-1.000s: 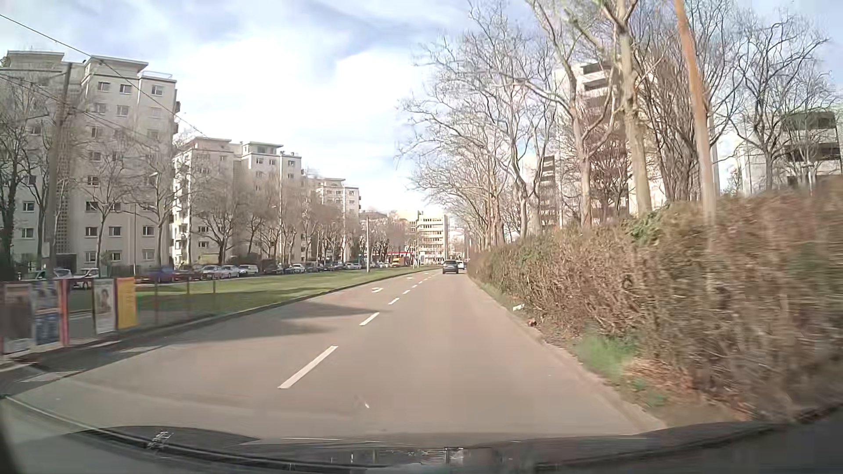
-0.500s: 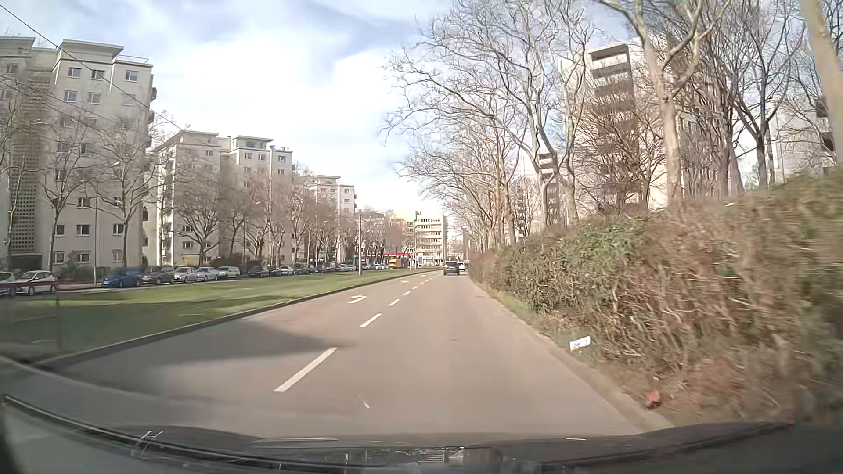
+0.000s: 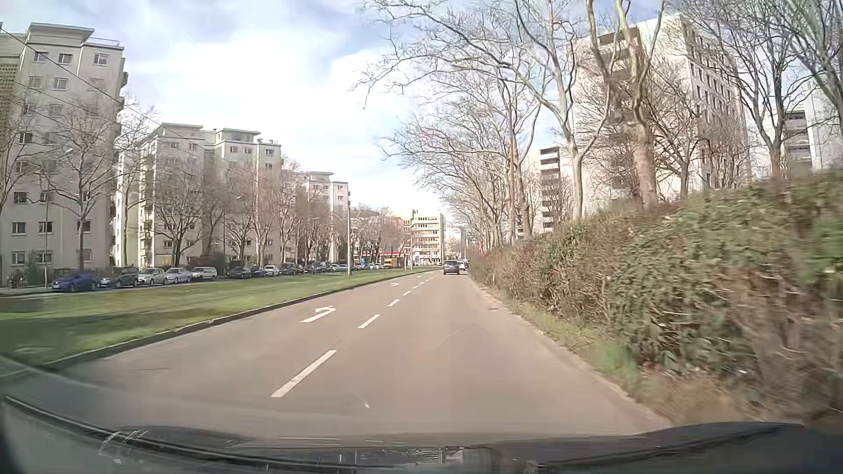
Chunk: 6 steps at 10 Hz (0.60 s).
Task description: Follow the waypoints while adhering to traffic rules and regulations
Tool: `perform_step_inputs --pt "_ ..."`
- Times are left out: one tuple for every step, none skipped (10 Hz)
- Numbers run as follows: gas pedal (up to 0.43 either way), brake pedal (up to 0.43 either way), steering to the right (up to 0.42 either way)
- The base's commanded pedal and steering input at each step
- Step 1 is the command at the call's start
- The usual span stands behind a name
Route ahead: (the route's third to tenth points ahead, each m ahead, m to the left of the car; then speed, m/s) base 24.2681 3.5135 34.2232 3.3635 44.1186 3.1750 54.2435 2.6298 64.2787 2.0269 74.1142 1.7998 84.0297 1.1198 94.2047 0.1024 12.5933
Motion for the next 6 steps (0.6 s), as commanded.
perform_step_inputs --pt "0.11 0.0 0.006" --pt "0.11 0.0 0.006" --pt "0.11 0.0 0.006" --pt "0.11 0.0 0.006" --pt "0.087 0.0 0.006" --pt "0.079 0.0 0.006"
